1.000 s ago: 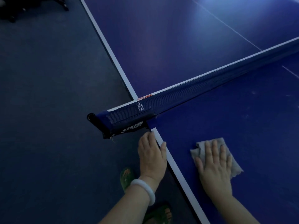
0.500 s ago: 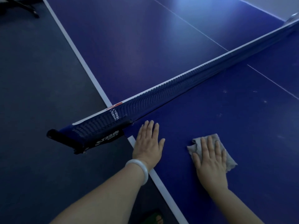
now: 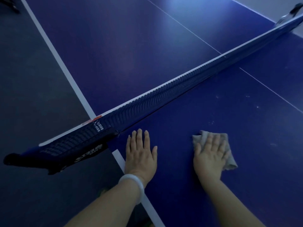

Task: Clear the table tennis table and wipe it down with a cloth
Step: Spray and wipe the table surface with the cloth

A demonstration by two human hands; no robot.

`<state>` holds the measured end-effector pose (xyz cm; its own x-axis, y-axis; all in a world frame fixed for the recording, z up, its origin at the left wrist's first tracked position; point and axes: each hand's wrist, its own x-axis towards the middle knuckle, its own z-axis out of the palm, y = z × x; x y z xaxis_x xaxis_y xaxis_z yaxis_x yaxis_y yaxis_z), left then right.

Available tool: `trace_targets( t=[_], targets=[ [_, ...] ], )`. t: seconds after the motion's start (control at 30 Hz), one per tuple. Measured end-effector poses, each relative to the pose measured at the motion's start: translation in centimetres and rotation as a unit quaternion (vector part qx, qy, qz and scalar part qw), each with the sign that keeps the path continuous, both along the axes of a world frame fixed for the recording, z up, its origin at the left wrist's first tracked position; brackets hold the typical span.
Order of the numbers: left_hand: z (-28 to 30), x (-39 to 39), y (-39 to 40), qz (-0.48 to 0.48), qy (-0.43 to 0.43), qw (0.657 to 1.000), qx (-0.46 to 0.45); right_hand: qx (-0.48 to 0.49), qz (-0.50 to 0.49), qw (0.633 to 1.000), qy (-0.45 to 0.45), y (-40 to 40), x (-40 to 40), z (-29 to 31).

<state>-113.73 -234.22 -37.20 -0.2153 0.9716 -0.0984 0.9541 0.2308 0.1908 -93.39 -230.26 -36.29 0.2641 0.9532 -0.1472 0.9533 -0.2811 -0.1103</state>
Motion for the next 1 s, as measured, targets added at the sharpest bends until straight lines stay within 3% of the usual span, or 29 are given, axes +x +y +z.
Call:
trace_targets(
  t=[0.07,0.13,0.2,0.27,0.37,0.43,0.5,0.63,0.73,0.8,0.87,0.93,1.0],
  targets=[
    [0.2,0.0,0.0,0.001,-0.003,1.000,-0.003,0.031,0.143,0.989,0.001,-0.9,-2.9,-0.4],
    [0.4,0.0,0.0,0.000,-0.007,1.000,-0.006,0.027,0.298,0.954,0.027,-1.2,-4.0,-0.6],
    [0.4,0.1,0.0,0.003,-0.008,1.000,-0.002,0.020,0.372,0.928,0.030,0.5,-2.5,-0.4],
    [0.4,0.2,0.1,0.006,-0.009,1.000,-0.001,0.035,0.338,0.940,-0.020,3.6,0.8,-0.5],
    [0.2,0.2,0.2,0.008,-0.006,1.000,-0.002,0.006,0.064,0.998,-0.020,7.2,5.3,0.2],
    [0.2,0.2,0.2,0.007,-0.002,1.000,-0.005,-0.013,-0.063,0.998,0.023,7.4,5.1,0.6],
    [0.3,0.2,0.3,0.007,-0.001,1.000,-0.009,-0.001,-0.041,0.999,0.020,6.2,2.2,0.3],
    [0.6,0.3,0.3,0.006,0.001,1.000,-0.018,0.048,0.228,0.972,-0.001,2.0,-4.4,-0.9],
    [0.7,0.2,0.3,0.003,0.008,1.000,-0.018,0.032,0.344,0.938,0.015,2.4,-3.7,-0.6],
    [0.5,0.1,0.3,0.003,0.007,1.000,-0.018,0.041,0.311,0.949,-0.021,4.2,-1.0,-0.5],
    [0.4,0.2,0.2,0.002,0.007,1.000,-0.019,0.023,0.146,0.989,-0.021,5.4,1.9,-0.2],
    [0.2,0.2,0.2,0.003,0.006,1.000,-0.017,0.000,0.004,1.000,0.019,5.0,2.7,0.0],
    [0.2,0.2,0.2,0.005,0.007,1.000,-0.018,0.006,0.000,1.000,0.011,3.2,1.0,-0.3]
  ],
)
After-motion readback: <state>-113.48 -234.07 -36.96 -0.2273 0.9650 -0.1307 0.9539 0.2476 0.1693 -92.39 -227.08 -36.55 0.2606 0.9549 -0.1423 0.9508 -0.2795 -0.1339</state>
